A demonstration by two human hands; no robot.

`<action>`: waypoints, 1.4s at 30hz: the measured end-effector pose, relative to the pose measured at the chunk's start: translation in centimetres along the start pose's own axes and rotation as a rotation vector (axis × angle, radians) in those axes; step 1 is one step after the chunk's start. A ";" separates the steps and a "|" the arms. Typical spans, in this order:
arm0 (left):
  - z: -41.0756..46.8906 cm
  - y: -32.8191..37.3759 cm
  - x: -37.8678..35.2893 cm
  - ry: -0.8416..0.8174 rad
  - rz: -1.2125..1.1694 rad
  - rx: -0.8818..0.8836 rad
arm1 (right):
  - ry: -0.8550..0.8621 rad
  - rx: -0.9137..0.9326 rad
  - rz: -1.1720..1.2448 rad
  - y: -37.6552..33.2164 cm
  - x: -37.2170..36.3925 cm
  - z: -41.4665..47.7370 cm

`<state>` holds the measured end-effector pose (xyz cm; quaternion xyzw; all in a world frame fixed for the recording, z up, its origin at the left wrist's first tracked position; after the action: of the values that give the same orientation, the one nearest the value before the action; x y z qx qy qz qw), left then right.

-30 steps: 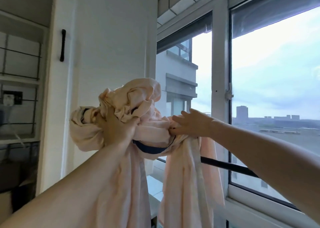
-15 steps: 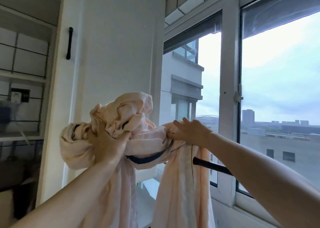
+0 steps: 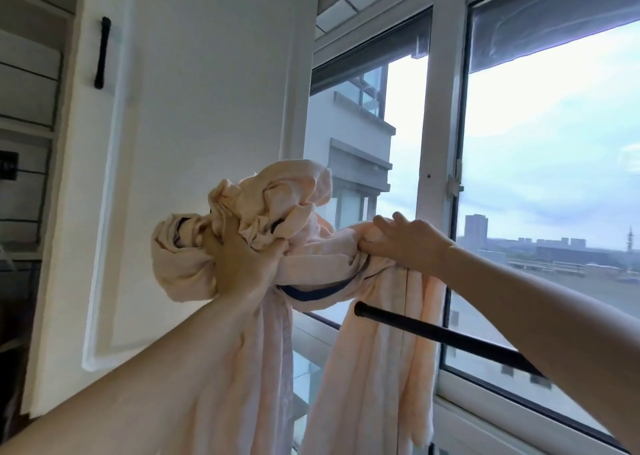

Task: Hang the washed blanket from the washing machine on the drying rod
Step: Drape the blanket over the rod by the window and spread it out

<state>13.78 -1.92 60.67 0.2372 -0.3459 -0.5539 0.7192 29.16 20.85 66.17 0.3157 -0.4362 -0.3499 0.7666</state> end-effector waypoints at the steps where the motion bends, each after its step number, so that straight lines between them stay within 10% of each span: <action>1: -0.2 0.6 -0.3 -0.003 0.005 -0.020 | -0.034 -0.013 -0.063 0.9 0.2 -0.7; 19: -7.8 10.5 0.2 -0.063 -0.062 -0.280 | 0.103 0.058 -0.124 3.2 8.3 -16.3; 26: -11.7 10.3 2.0 -0.083 -0.054 -0.251 | -0.334 -0.164 0.353 1.5 9.8 -18.6; 35: -14.5 8.8 3.5 -0.086 -0.134 -0.157 | -0.468 -0.583 1.318 -1.2 12.8 -15.7; 42: -15.2 8.5 2.6 -0.128 -0.180 -0.101 | -0.537 -0.580 1.217 -7.4 14.3 -11.9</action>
<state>31.11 -2.68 57.60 0.1950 -0.3400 -0.6469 0.6541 43.16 7.30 61.75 -0.2959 -0.5974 -0.0284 0.7448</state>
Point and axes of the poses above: each hand's wrist, its own z-axis towards the middle knuckle, its own x-axis out of the back of the hand, y = z × x, the point moved 2 cm from there along z, towards the middle knuckle, and after that the axes turned 13 degrees about z, right-handed, at the moved point
